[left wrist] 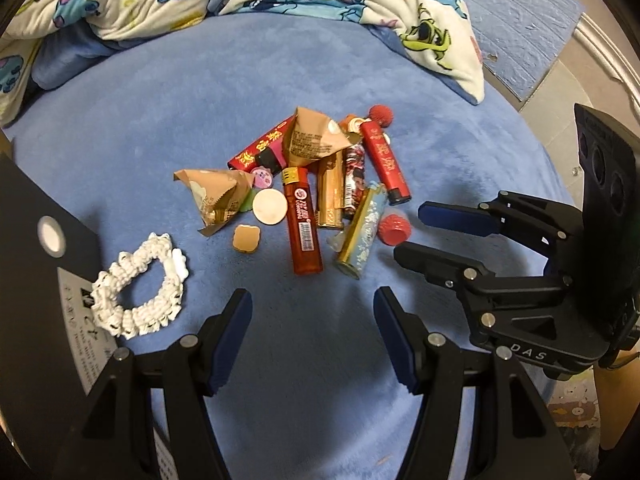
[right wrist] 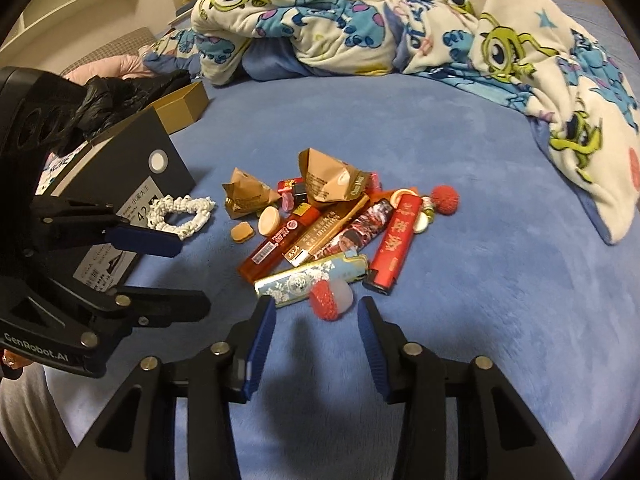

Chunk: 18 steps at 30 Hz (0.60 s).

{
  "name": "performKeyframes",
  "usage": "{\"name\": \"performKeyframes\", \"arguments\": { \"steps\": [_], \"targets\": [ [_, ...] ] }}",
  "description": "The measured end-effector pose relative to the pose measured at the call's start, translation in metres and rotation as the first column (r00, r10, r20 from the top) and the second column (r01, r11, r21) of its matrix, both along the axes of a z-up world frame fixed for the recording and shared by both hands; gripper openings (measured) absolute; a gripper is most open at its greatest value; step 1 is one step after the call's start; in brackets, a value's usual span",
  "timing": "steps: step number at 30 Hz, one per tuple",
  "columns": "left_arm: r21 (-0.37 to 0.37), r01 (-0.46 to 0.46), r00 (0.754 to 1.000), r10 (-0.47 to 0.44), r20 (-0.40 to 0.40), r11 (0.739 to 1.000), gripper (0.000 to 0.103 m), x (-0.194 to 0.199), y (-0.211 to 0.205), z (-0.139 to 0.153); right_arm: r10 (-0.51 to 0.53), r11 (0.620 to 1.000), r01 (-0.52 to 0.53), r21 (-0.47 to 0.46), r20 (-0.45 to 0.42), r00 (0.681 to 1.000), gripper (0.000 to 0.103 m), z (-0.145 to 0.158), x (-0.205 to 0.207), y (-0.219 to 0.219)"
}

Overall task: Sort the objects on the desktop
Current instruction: 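Grasp the red-and-white ball with the right gripper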

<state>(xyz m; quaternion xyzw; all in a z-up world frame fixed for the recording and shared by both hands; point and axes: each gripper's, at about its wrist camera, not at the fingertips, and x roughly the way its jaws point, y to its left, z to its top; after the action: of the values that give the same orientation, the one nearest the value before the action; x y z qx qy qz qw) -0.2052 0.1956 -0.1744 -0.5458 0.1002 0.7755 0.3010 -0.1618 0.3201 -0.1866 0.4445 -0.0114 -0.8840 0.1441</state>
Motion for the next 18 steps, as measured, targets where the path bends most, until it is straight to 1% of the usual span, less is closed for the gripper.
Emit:
{"name": "performKeyframes", "arguments": {
  "steps": [3, 6, 7, 8, 11, 12, 13, 16, 18],
  "targets": [
    [0.011, -0.005, 1.000, 0.005, 0.012, 1.000, 0.063, -0.007, -0.001, -0.006, 0.022, 1.000, -0.022, 0.004, 0.005, 1.000, 0.036, -0.007, -0.009, -0.002],
    [0.014, -0.009, 1.000, 0.009, 0.017, 1.000, 0.063, -0.011, -0.003, -0.010, 0.034, 0.999, -0.034, 0.016, 0.003, 0.999, 0.035, -0.011, -0.012, -0.003],
    [0.012, -0.010, 1.000, 0.010, 0.018, 1.000, 0.063, -0.013, -0.003, -0.012, 0.039, 0.999, -0.039, 0.020, 0.003, 0.999, 0.033, -0.012, -0.013, -0.003],
    [0.011, -0.009, 1.000, 0.009, 0.020, 1.000, 0.063, -0.014, -0.003, -0.013, 0.042, 0.999, -0.042, 0.023, 0.005, 0.999, 0.025, -0.014, -0.015, -0.003],
    [0.017, -0.001, 1.000, 0.000, 0.024, 1.000, 0.062, -0.017, -0.001, -0.016, 0.049, 0.999, -0.049, 0.016, 0.006, 0.999, 0.026, -0.016, -0.015, 0.000],
    [0.016, 0.002, 1.000, -0.002, 0.025, 1.000, 0.060, -0.018, 0.000, -0.017, 0.048, 0.999, -0.048, 0.012, 0.004, 0.999, 0.026, -0.017, -0.014, 0.000],
    [0.015, 0.005, 1.000, -0.005, 0.026, 1.000, 0.054, -0.019, 0.002, -0.019, 0.047, 0.999, -0.047, 0.010, 0.001, 0.999, 0.026, -0.017, -0.014, 0.001],
    [0.027, 0.003, 0.999, -0.004, 0.047, 1.000, 0.042, -0.025, 0.004, -0.023, 0.047, 0.999, -0.047, 0.008, -0.010, 0.999, 0.025, -0.018, -0.012, 0.001],
    [0.040, -0.002, 0.999, 0.000, 0.055, 0.999, 0.041, -0.028, 0.005, -0.024, 0.048, 0.999, -0.048, 0.012, -0.013, 0.999, 0.025, -0.017, -0.011, 0.001]
  ]
}}
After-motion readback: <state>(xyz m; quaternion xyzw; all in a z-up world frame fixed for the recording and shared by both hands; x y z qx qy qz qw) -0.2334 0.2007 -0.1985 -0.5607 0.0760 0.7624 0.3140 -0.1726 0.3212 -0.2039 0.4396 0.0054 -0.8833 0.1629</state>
